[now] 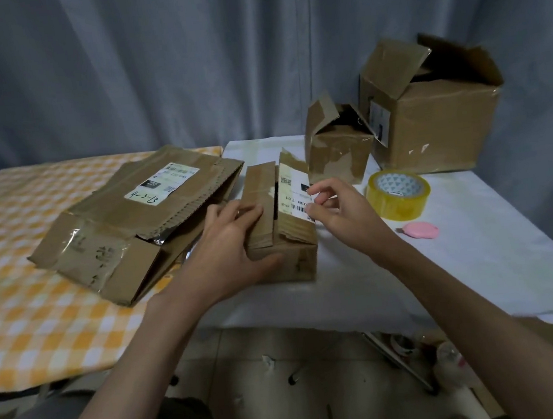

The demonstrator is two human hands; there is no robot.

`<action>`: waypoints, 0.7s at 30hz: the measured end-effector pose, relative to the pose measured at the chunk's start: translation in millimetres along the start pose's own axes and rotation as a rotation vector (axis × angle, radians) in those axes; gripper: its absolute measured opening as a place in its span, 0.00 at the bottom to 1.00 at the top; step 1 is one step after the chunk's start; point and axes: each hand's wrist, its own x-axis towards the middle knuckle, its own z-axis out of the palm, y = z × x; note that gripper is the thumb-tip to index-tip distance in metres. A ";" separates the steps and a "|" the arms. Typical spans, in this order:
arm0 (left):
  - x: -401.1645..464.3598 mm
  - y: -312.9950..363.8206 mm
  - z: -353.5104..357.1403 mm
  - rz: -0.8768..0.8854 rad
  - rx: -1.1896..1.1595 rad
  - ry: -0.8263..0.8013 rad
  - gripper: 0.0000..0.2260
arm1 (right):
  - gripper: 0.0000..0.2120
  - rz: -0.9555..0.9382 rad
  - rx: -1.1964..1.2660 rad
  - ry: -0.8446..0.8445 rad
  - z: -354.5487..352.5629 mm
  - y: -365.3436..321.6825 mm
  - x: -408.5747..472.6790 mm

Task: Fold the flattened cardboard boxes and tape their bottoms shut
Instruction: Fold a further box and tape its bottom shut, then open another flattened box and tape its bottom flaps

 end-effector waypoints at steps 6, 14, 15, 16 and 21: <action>35.2 1.2 10.4 -0.098 -0.042 0.115 0.37 | 0.17 -0.141 -0.227 -0.043 1.8 -1.1 11.5; 89.8 6.0 37.9 -0.146 0.017 0.270 0.34 | 0.27 -0.129 -0.388 -0.086 0.7 10.4 45.4; 97.7 5.5 40.5 -0.134 0.016 0.249 0.34 | 0.27 -0.120 -0.403 -0.070 -0.2 13.0 49.7; 105.3 4.8 42.5 -0.123 0.014 0.229 0.34 | 0.28 -0.112 -0.409 -0.048 -1.1 15.3 54.2; 137.5 0.0 55.4 -0.084 0.005 0.191 0.31 | 0.26 -0.121 -0.464 0.084 5.4 25.6 71.9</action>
